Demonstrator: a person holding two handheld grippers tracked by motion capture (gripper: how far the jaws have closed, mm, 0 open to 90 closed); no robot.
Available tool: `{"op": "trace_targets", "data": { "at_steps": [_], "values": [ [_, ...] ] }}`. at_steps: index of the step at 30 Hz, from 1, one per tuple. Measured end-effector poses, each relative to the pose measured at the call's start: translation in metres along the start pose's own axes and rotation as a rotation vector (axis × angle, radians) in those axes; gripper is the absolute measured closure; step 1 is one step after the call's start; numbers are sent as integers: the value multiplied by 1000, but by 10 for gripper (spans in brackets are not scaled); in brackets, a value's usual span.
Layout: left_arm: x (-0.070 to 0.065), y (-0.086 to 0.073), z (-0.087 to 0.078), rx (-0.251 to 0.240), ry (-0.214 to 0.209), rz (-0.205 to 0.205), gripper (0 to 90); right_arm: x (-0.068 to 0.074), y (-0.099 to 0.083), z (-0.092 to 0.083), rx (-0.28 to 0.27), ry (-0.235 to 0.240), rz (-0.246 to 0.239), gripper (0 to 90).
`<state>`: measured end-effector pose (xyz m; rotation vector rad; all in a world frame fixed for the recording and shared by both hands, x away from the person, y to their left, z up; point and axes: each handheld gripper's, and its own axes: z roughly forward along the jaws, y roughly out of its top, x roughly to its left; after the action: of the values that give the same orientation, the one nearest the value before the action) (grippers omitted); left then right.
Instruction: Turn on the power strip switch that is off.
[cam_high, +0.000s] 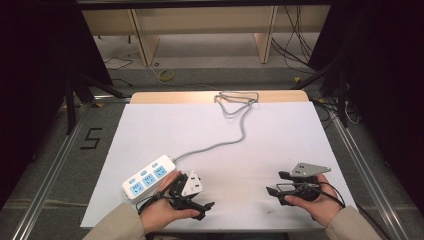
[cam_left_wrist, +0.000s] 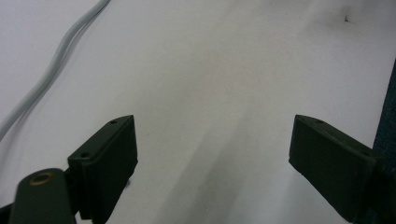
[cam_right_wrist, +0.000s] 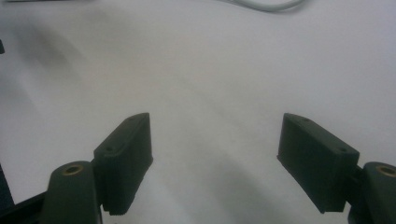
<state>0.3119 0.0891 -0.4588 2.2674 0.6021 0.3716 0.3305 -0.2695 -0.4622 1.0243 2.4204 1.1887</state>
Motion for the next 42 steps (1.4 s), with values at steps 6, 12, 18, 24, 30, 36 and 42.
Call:
{"op": "trace_targets", "data": {
  "at_steps": [6, 12, 18, 24, 30, 36, 42],
  "values": [
    [6, -3, -12, -21, 24, -24, 158, 1, -1, -2, -2, -6, 5, 263],
    [21, -11, -25, -24, 70, -62, 170, 1, -1, -2, 0, -6, 3, 263],
    [26, -11, -29, -36, 123, -79, 372, 1, -1, -1, 1, -4, 1, 263],
    [34, -12, -36, -47, 191, -108, 715, 1, -1, -1, 2, -5, 1, 263],
    [37, -14, -39, -24, 183, -133, 894, 1, -1, -1, 3, -4, -1, 263],
    [36, -13, -41, -15, 172, -124, 896, 1, -1, -1, 4, -5, -2, 263],
    [38, -14, -44, -18, 171, -135, 896, 1, -1, -1, 4, -5, -3, 263]
  ]
}}
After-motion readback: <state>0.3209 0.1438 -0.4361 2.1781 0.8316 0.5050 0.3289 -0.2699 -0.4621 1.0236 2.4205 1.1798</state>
